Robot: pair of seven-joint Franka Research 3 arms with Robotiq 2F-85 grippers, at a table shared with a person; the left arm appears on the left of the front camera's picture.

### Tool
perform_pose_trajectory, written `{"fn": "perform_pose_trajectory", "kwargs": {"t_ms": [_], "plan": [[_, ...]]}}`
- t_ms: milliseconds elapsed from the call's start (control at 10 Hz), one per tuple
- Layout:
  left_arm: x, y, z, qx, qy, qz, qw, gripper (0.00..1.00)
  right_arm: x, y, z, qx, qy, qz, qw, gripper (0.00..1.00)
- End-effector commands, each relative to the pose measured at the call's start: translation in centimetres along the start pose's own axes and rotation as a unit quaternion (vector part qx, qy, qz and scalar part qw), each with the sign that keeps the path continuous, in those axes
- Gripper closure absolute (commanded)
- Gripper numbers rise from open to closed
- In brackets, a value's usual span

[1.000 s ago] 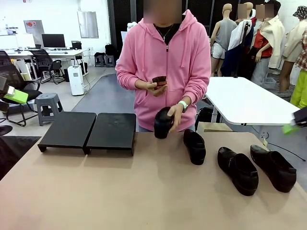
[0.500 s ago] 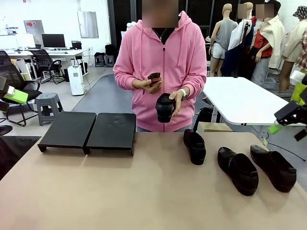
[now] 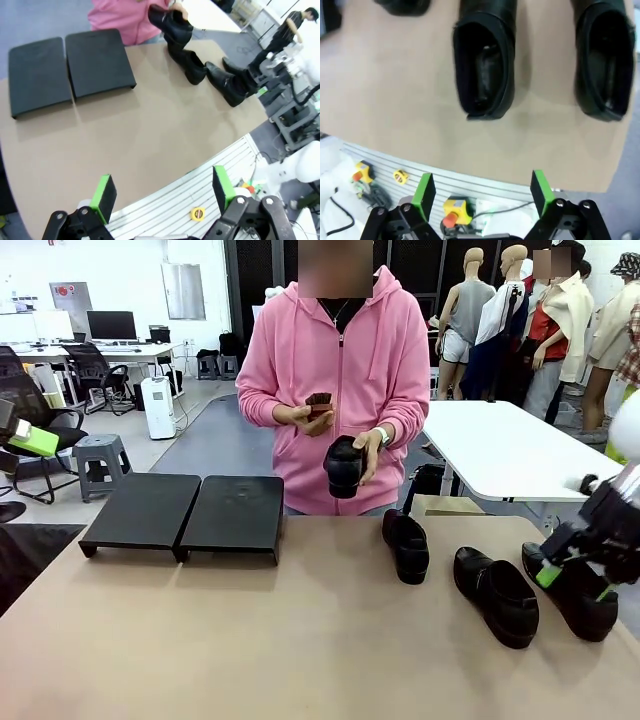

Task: Organize the shoes by placing them on the stand.
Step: Pick up one Shoe and place it in the middle of the table.

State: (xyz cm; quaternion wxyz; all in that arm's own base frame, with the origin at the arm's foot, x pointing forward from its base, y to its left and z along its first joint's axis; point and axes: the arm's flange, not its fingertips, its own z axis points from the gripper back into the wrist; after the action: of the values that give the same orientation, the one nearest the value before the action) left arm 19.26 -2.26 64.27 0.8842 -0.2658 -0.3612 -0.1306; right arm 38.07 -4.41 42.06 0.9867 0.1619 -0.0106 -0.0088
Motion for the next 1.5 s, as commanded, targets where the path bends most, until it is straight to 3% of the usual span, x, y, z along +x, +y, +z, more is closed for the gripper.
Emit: {"fn": "perform_pose_trajectory", "kwargs": {"t_ms": [0, 400, 600, 1000, 1400], "plan": [[0.1, 0.3, 0.0, -0.009, -0.004, -0.003, 1.000, 0.00, 1.7, 1.0, -2.0, -0.017, 0.012, 0.007, 1.000, 0.00], [0.1, 0.3, 0.0, -0.009, -0.004, -0.003, 1.000, 0.00, 4.7, 1.0, -8.4, -0.044, -0.014, -0.019, 0.999, 0.00], [0.1, 0.3, 0.0, -0.009, -0.004, -0.003, 1.000, 0.00, 5.1, 0.7, -8.5, -0.074, -0.034, -0.033, 0.996, 0.00], [0.1, 0.3, 0.0, -0.009, -0.004, -0.003, 1.000, 0.00, 5.3, -0.2, -7.2, -0.001, -0.048, -0.064, 0.997, 0.00], [0.1, 0.3, 0.0, -0.009, -0.004, -0.003, 1.000, 0.00, 5.9, -0.4, -7.9, -0.012, -0.096, -0.098, 0.991, 0.00]]}}
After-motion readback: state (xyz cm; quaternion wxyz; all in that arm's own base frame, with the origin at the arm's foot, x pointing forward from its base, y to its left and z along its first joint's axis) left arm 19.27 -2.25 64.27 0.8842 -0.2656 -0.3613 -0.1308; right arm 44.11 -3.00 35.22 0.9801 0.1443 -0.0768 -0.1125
